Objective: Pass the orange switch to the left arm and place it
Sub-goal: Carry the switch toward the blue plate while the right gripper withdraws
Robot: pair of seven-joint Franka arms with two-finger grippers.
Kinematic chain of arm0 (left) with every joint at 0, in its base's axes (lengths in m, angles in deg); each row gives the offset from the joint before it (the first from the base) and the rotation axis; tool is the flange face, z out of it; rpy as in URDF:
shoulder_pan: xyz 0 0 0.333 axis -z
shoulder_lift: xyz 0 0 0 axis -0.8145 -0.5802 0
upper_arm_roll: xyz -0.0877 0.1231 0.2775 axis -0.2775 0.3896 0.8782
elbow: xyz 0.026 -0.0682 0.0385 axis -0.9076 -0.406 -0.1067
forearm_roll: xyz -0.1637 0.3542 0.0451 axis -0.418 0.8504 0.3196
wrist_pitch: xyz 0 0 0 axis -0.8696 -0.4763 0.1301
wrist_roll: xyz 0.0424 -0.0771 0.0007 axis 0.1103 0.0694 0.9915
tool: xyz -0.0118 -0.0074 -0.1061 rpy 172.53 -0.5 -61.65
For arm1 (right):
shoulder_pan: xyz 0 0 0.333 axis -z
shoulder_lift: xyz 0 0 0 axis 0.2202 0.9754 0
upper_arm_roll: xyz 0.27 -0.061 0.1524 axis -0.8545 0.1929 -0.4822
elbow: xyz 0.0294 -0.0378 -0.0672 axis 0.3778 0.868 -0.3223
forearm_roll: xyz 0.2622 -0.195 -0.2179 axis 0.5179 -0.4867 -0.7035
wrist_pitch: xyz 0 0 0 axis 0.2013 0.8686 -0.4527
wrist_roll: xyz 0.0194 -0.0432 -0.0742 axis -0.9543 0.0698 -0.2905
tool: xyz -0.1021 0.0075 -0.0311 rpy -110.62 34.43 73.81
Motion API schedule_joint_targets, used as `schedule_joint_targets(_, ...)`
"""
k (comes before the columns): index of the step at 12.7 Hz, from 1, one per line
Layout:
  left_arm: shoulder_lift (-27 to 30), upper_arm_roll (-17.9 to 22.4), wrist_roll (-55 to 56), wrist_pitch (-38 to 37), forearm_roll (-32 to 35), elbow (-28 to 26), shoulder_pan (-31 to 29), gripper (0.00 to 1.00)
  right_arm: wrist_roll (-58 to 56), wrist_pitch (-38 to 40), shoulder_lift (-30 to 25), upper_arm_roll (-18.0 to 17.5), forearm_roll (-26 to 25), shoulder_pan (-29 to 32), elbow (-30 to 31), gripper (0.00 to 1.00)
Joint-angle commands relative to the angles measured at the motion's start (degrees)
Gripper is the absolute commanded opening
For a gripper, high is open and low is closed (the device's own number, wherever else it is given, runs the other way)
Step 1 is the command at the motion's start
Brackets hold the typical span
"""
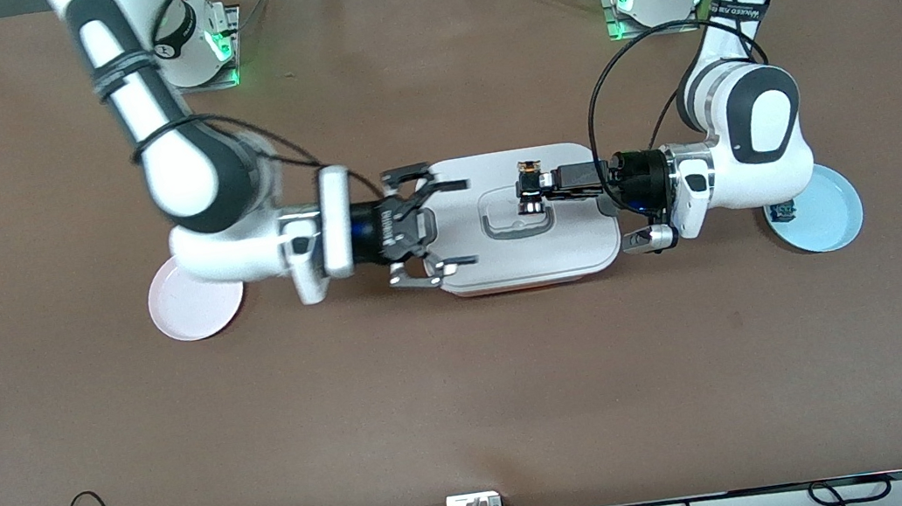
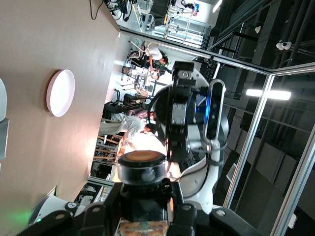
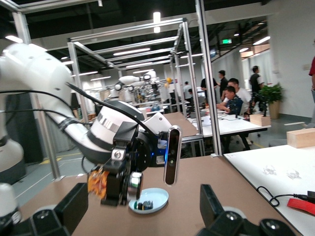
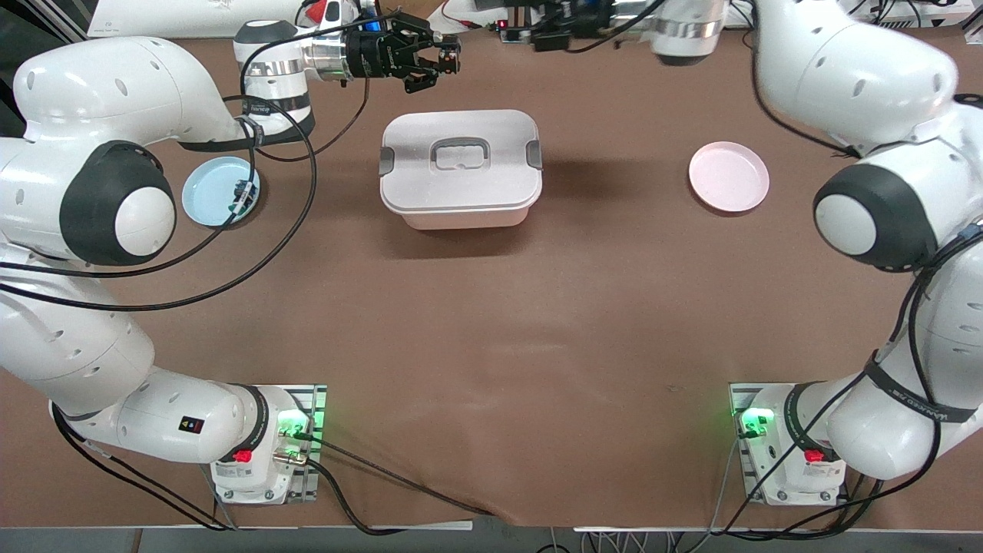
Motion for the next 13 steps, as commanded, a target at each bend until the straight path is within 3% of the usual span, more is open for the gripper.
schedule_joint_targets(1,1.06,0.59,0.06,-1.27,0.47,-0.37,-0.05,0.0,-0.19,11.1,-3.16,-0.74,-6.96,6.74,4.25,1.0)
schedule_joint_targets(4,4.13,0.94,0.14,-1.36,10.28,-0.37,-3.03,0.0,-1.16,20.01,-6.06,-0.74,-14.26,13.08,7.6,1.0)
schedule_joint_targets(7,6.15,2.34,0.15,-6.0,22.59,-0.28,-8.39,0.0,-2.65,28.09,-9.75,-0.74,-18.74,18.96,12.33,1.0)
schedule_joint_targets(10,7.12,7.79,-0.03,-10.67,32.88,0.34,-9.11,0.0,-1.43,35.92,-12.38,-0.65,-29.36,25.73,13.31,1.0)
schedule_joint_targets(13,8.09,8.06,-0.38,-11.11,43.42,2.7,-11.3,0.0,8.29,36.38,-15.9,-0.3,-41.4,28.91,12.7,1.0)
